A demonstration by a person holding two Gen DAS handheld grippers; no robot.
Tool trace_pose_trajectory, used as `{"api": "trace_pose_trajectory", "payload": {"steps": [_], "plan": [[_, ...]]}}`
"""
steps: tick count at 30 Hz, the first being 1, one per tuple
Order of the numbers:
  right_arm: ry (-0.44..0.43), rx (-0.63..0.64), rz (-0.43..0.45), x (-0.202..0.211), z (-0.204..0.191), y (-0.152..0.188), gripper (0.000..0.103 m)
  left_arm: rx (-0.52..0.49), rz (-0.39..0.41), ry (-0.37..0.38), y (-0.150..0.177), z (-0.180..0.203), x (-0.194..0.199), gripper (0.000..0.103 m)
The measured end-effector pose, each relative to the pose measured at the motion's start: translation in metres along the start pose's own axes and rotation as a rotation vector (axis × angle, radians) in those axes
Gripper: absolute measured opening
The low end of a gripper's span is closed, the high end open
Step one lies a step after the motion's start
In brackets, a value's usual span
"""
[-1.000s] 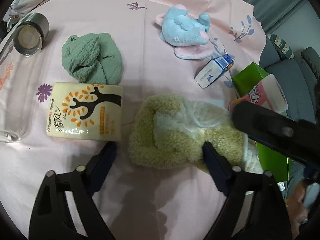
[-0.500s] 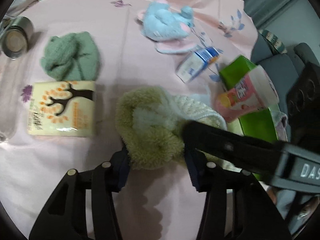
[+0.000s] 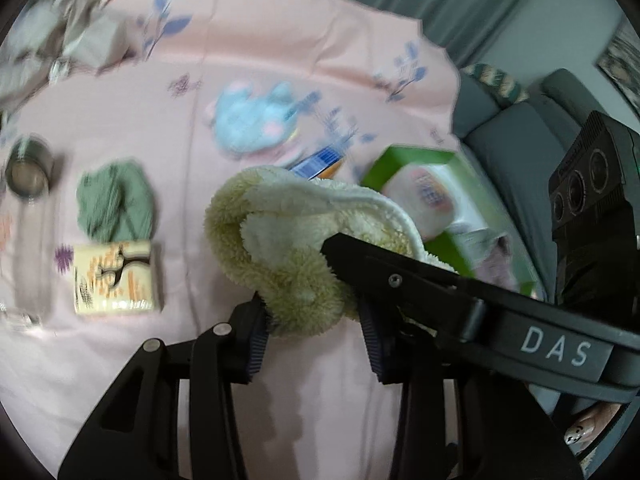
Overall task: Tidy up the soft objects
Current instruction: 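Carry the towel into the green box and open the right gripper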
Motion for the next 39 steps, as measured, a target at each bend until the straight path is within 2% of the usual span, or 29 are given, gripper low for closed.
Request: {"api": "trace_pose_trajectory", "payload": {"steps": [8, 11, 15, 19, 23, 31, 34, 39], "plan": [[0.085, -0.016, 0.23, 0.094, 0.022, -0.037, 0.039, -0.182, 0.065, 0.123, -0.028, 0.097, 0.018, 0.038], [0.141, -0.048, 0.291, 0.121, 0.043, -0.042, 0.039, -0.234, 0.056, 0.155, -0.03, 0.128, 0.009, 0.038], [0.187, -0.12, 0.355, 0.139, 0.079, -0.038, 0.039, -0.304, 0.005, 0.181, -0.023, 0.163, -0.02, 0.038], [0.194, -0.219, 0.375, 0.142, 0.122, -0.032, 0.039, -0.313, -0.051, 0.204, -0.015, 0.184, -0.054, 0.038], [0.208, -0.29, 0.377, 0.139, 0.154, -0.024, 0.039, -0.332, -0.102, 0.194, -0.007, 0.197, -0.084, 0.038], [0.257, -0.454, 0.324, 0.122, 0.214, -0.004, 0.039, -0.312, -0.202, 0.153, 0.014, 0.207, -0.134, 0.039], [0.245, -0.502, 0.289, 0.114, 0.227, 0.005, 0.039, -0.321, -0.221, 0.118, 0.021, 0.204, -0.148, 0.039], [0.285, -0.506, 0.261, 0.109, 0.231, 0.009, 0.039, -0.308, -0.233, 0.104, 0.026, 0.199, -0.157, 0.042]]}}
Point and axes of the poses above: each gripper's, at about its wrist camera, not at the fingertips, and x roughly against the way its jaws point, z to its right, y to its underside, the point moved 7 cm from there along -x, roughly the way its jaws point, and after that the axes turned 10 degrees about x, right-handed, at the moved point
